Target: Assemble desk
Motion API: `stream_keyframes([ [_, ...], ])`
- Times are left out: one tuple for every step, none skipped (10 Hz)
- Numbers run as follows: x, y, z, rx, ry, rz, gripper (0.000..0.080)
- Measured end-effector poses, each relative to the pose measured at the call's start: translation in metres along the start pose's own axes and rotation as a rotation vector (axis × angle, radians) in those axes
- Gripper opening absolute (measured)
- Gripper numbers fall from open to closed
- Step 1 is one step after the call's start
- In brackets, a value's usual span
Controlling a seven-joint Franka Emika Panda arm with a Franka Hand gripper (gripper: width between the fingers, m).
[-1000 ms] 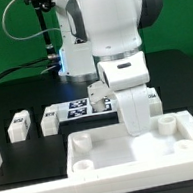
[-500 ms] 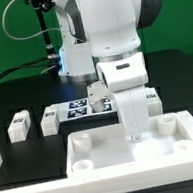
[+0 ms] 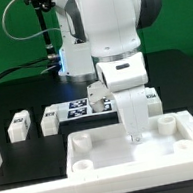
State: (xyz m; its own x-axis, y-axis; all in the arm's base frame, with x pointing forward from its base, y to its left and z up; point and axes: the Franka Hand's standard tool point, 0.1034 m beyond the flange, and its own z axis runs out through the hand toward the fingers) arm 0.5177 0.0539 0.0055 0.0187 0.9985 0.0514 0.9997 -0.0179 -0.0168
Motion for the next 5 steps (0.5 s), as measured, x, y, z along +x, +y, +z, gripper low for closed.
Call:
stream_keyframes([
  [0.000,0.000,0.000,0.000,0.000,0.000,0.0648],
  [0.000,0.000,0.000,0.000,0.000,0.000,0.0648],
  [0.000,0.000,-0.001,-0.001,0.000,0.006,0.0648],
  [0.003,0.002,-0.010,-0.012,-0.004,0.061,0.0648],
  [0.006,0.000,-0.025,-0.028,-0.008,0.096,0.0648],
])
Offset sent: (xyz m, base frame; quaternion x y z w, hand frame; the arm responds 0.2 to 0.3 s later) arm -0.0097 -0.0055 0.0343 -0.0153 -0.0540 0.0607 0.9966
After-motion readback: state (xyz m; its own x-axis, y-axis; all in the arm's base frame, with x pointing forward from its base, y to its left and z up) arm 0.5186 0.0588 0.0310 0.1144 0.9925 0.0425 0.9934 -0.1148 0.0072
